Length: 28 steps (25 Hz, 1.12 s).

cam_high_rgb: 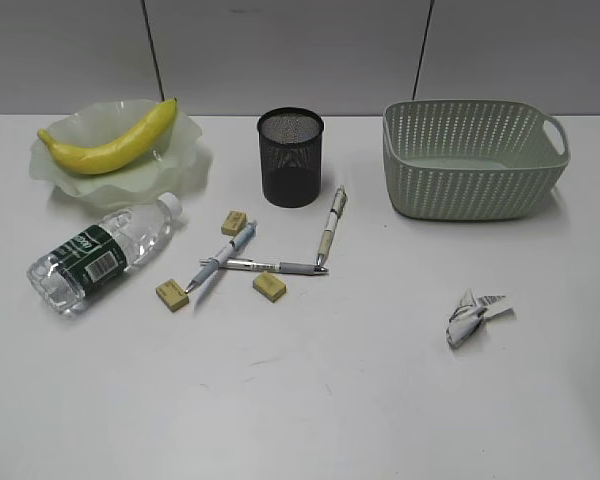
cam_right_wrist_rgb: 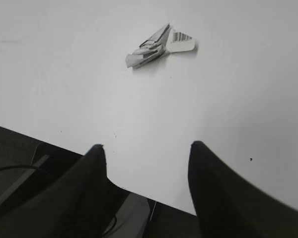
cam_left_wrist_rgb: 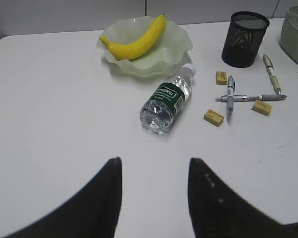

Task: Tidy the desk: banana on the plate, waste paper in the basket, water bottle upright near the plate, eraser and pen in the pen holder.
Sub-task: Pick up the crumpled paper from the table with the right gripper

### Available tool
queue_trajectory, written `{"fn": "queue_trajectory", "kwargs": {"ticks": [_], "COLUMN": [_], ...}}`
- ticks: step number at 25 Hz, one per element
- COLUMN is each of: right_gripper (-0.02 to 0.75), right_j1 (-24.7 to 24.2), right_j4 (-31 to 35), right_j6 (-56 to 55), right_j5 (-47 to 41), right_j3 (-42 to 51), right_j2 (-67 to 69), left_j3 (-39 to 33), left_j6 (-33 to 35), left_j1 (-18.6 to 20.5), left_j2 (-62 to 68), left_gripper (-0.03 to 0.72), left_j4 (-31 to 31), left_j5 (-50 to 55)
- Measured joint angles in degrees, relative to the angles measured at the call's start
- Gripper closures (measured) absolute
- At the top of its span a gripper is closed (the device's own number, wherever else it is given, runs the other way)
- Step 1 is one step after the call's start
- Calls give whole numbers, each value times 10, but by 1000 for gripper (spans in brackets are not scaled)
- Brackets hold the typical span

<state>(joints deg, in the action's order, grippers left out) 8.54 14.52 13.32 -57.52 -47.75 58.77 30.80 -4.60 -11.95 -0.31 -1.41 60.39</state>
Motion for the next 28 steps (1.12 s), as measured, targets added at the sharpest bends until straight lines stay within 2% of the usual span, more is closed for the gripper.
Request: {"fn": "queue_trajectory", "kwargs": {"ticks": [2, 6, 10, 17, 23, 28], "right_gripper": [314, 314, 307, 172, 157, 158], "right_j1": [27, 84, 121, 125, 124, 117], "right_j4": [-24, -98, -96, -49, -49, -60], "right_j6": [-46, -208, -302, -335, -347, -364], "right_j5": [-6, -38, -52, 4, 75, 94], "right_j3": [-27, -84, -139, -185, -185, -187], "right_j2": [64, 185, 294, 426, 505, 552], "left_j3": [0, 0, 0, 0, 0, 0], "left_j6": [0, 0, 0, 0, 0, 0], "left_j1": [0, 0, 0, 0, 0, 0], "left_j2": [0, 0, 0, 0, 0, 0], "left_gripper": [365, 365, 365, 366, 366, 366], "left_j4": [0, 0, 1, 1, 1, 1], "left_j5": [0, 0, 0, 0, 0, 0]}}
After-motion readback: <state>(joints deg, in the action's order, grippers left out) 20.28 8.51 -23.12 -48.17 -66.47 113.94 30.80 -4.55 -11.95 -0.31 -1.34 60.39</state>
